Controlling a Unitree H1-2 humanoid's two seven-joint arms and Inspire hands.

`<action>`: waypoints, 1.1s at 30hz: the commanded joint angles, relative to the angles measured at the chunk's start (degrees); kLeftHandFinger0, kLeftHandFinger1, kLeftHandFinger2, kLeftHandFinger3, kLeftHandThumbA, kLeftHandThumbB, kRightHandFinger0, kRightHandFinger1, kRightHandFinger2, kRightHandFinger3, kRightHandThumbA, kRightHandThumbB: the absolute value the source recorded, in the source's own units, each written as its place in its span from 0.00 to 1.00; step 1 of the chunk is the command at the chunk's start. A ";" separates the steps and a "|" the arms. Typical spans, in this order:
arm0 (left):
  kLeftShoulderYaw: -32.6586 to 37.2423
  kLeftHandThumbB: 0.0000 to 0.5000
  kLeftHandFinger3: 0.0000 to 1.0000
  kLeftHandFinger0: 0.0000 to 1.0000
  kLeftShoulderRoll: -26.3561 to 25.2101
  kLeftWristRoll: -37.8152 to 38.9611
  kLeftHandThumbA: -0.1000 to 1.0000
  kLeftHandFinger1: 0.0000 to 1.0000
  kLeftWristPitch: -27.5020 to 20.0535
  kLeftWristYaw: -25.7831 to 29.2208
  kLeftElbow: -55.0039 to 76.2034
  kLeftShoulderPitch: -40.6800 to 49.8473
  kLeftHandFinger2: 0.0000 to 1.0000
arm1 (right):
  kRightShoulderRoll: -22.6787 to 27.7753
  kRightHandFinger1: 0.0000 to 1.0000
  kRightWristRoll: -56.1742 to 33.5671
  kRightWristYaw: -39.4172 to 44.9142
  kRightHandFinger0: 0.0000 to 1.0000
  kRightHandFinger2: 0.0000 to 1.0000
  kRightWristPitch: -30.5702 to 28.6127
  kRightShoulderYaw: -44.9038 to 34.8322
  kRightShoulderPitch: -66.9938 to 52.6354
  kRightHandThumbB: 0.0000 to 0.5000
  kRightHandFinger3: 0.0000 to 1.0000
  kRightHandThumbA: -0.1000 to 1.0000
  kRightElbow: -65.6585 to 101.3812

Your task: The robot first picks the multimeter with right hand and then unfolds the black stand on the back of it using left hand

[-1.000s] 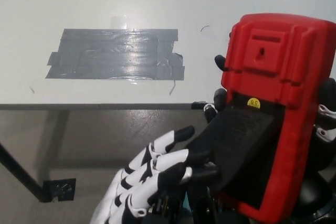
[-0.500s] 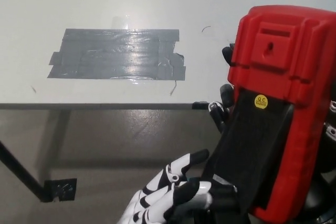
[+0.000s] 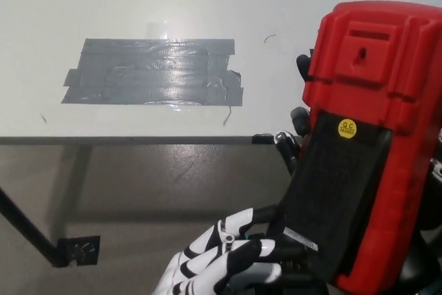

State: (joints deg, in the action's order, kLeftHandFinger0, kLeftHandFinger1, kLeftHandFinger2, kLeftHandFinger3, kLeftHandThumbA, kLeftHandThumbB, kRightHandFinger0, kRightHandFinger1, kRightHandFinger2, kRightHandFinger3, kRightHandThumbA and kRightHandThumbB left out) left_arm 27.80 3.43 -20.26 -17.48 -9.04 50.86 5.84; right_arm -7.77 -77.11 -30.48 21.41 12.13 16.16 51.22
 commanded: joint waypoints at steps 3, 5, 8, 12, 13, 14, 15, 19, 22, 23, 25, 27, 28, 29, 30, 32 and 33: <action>-0.84 1.00 1.00 0.89 -0.54 2.24 1.00 0.72 -2.77 0.08 -1.81 -1.86 0.66 | 1.00 0.03 0.47 1.35 0.00 0.12 -5.13 -4.04 4.21 0.29 0.04 0.07 -1.62; -1.80 1.00 1.00 0.85 -0.94 2.70 1.00 0.72 -1.97 -0.11 -1.11 -2.70 0.66 | 2.66 0.14 2.33 1.56 0.00 0.37 -4.84 -5.88 4.43 0.24 0.04 0.09 -3.04; -3.51 1.00 1.00 0.84 -2.31 3.73 1.00 0.72 -1.96 0.04 -0.76 -3.30 0.66 | 5.51 0.31 4.31 2.41 0.00 0.74 -5.48 -9.98 5.22 0.21 0.25 0.06 -6.85; -6.31 1.00 1.00 0.81 -4.74 3.55 1.00 0.73 -0.78 -0.50 0.50 -2.66 0.64 | 8.72 0.46 6.26 1.91 0.00 0.82 -5.79 -14.66 7.07 0.26 0.54 0.00 -11.27; -7.23 0.98 1.00 0.82 -5.65 3.77 1.00 0.75 -2.20 0.07 -0.20 -2.27 0.66 | 9.97 0.46 7.89 2.10 0.00 0.82 -5.73 -15.81 7.82 0.24 0.61 0.00 -12.65; -7.88 0.98 1.00 0.82 -6.20 3.80 1.00 0.75 -3.69 0.58 -0.93 -1.76 0.67 | 10.99 0.45 9.16 2.88 0.00 0.82 -5.61 -16.60 8.35 0.24 0.61 0.00 -13.77; -8.39 0.96 1.00 0.81 -6.66 4.48 1.00 0.75 -3.90 0.90 -1.31 -1.26 0.68 | 12.97 0.45 11.85 4.86 0.00 0.82 -5.57 -17.29 9.07 0.22 0.58 0.00 -15.71; -11.37 0.92 1.00 0.77 -9.80 4.69 0.97 0.76 -4.34 1.02 -1.98 1.31 0.71 | 19.45 0.33 30.95 8.42 0.00 0.72 -8.30 -15.64 13.61 0.33 0.25 0.02 -24.32; -12.35 0.95 1.00 0.75 -11.03 5.40 0.92 0.73 -4.80 1.57 -2.97 3.27 0.69 | 25.07 0.31 46.37 8.25 0.00 0.66 -10.85 -10.77 18.01 0.37 0.08 0.06 -31.58; -12.92 0.90 1.00 0.79 -11.40 4.73 0.94 0.72 -6.11 2.01 -4.38 4.25 0.69 | 29.08 0.29 54.75 8.23 0.00 0.66 -12.45 -7.34 21.41 0.37 0.24 0.09 -36.79; -13.78 0.77 1.00 0.89 -11.48 2.44 1.00 0.70 -8.36 2.67 -6.05 5.06 0.70 | 33.27 0.26 63.44 5.13 0.03 0.59 -9.10 -2.02 25.55 0.45 0.45 0.35 -41.45; -13.74 0.66 1.00 0.88 -12.46 -0.30 1.00 0.69 -9.45 3.82 -7.55 6.02 0.71 | 36.33 0.24 69.77 5.13 0.13 0.51 -9.15 2.98 30.25 0.44 0.42 0.24 -47.32; -14.16 0.60 1.00 0.86 -12.45 -0.99 0.95 0.67 -9.45 3.87 -9.22 7.05 0.75 | 36.79 0.13 69.83 7.16 0.02 0.34 -9.52 5.27 33.36 0.43 0.31 0.16 -51.52; -14.48 0.59 1.00 0.85 -12.48 -1.40 0.94 0.67 -9.45 3.92 -10.54 7.94 0.76 | 37.11 0.08 70.62 8.23 0.00 0.27 -9.88 7.36 35.82 0.43 0.24 0.16 -54.90; -14.90 0.56 1.00 0.86 -12.77 -2.49 0.95 0.68 -9.45 3.93 -11.81 8.80 0.78 | 37.18 0.02 71.71 8.37 0.00 0.24 -8.08 9.79 37.85 0.43 0.21 0.16 -56.92; -15.57 0.51 1.00 0.92 -13.01 -2.95 0.89 0.73 -9.42 4.20 -15.63 10.41 0.79 | 36.17 0.08 73.32 11.63 0.00 0.40 -11.19 14.35 42.37 0.42 0.28 0.13 -65.80; -15.35 0.50 1.00 0.93 -13.21 -3.33 0.90 0.72 -9.45 4.92 -16.47 10.48 0.77 | 35.90 0.11 73.25 12.16 0.00 0.45 -11.36 15.37 43.20 0.42 0.35 0.12 -67.44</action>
State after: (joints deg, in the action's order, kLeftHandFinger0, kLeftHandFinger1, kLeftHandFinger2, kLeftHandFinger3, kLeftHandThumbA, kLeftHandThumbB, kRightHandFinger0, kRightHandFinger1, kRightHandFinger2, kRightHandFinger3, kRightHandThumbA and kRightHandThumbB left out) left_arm 17.04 -6.68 -17.44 -18.94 -8.82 44.65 8.21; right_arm 17.31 -50.79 -29.83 18.51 4.50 29.20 10.45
